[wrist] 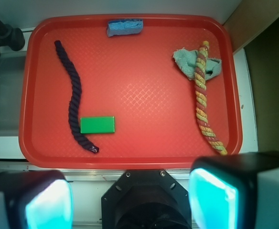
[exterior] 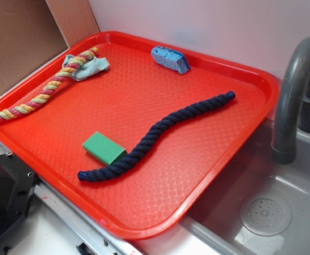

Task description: Grab the multicolored rope.

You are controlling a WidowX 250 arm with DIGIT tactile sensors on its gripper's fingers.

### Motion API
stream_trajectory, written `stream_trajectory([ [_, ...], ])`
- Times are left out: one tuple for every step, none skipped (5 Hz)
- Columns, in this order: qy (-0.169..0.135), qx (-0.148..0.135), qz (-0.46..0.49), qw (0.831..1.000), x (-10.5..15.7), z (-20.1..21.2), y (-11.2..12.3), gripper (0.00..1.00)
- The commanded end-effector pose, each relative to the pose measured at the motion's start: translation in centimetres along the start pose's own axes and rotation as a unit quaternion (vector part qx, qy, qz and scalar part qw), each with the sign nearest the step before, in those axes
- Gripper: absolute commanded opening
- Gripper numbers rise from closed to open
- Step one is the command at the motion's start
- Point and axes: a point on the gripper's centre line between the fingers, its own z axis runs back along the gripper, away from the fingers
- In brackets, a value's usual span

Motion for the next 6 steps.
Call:
stream_trajectory([
  [0.000, 0.000, 0.000, 1.000, 0.0, 0.0, 0.0, 1.00],
  [-0.035, 0.012, 0.029, 0.999, -0.4, -1.2, 0.8, 1.00],
  [-0.068, 0.022, 0.038, 0.997, 0.8, -3.6, 3.8, 1.00],
  [-0.087, 0.027, 0.036, 0.995, -0.2, -4.8, 4.7, 1.00],
  [-0.099, 0.021, 0.039, 0.994, 0.1, -6.5, 6.5, 1.00],
  [-0.102, 0.040, 0.056, 0.992, 0.8, -8.9, 7.8, 1.00],
])
